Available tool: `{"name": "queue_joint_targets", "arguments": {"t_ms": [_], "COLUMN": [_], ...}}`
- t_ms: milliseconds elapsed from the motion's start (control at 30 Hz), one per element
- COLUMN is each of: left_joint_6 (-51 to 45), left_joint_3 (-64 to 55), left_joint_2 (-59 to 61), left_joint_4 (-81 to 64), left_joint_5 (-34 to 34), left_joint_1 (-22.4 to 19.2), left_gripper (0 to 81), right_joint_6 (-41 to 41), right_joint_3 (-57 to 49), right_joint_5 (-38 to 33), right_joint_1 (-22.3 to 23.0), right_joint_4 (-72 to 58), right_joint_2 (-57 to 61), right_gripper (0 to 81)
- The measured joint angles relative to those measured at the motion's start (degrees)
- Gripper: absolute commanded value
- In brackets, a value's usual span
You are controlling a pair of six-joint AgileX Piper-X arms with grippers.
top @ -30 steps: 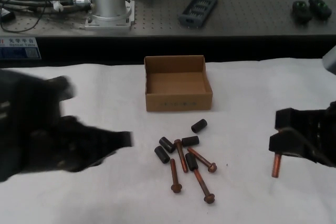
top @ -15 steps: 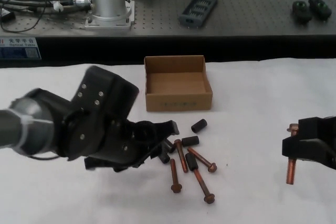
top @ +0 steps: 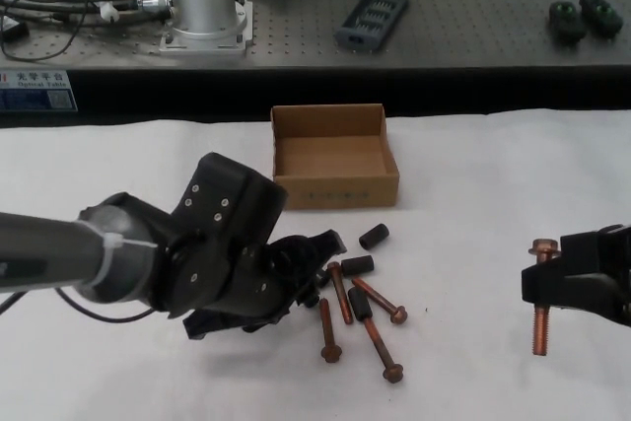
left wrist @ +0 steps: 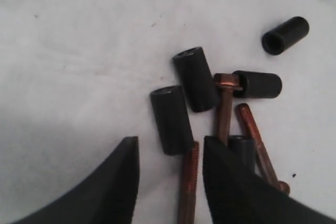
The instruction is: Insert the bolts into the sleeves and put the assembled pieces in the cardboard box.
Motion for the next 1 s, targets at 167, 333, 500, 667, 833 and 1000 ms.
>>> {"name": "queue_joint_targets", "arguments": {"t_ms": [167, 333, 500, 667, 833, 1000], "left_joint_6": [-0.3, -1.1, -2.2, -2.2, -2.3, -6.0], "left_joint_3": [-2.8, -5.4, -6.0, -6.0, -6.0, -6.4], "left_joint_2": [2.3, 4.5, 4.7, 4.7, 4.8, 5.8], "left_joint_4": [0.0, 0.0, 1.3, 4.6, 4.9, 4.4], "left_joint_5": [-1.6, -1.6, -1.6, -1.6, -2.0, -2.0], "left_joint_1": [0.0, 0.0, 0.0, 0.0, 0.0, 0.0], "left_gripper": [29.3, 29.3, 29.3, 29.3, 29.3, 29.3], "right_joint_6": [-1.5, -2.1, -2.1, -2.1, -2.2, -2.2], "right_joint_3": [0.0, 0.0, 0.0, 0.0, 0.0, 0.0], "right_joint_5": [-0.3, -0.4, -0.4, -0.4, -0.4, -0.4], "right_joint_1": [0.0, 0.0, 0.0, 0.0, 0.0, 0.0], "right_joint_4": [0.0, 0.0, 0.0, 0.0, 0.0, 0.0], "right_joint_2": [0.0, 0.0, 0.0, 0.0, 0.0, 0.0], "right_gripper": [2.8, 2.8, 2.8, 2.8, 2.8, 2.8]}}
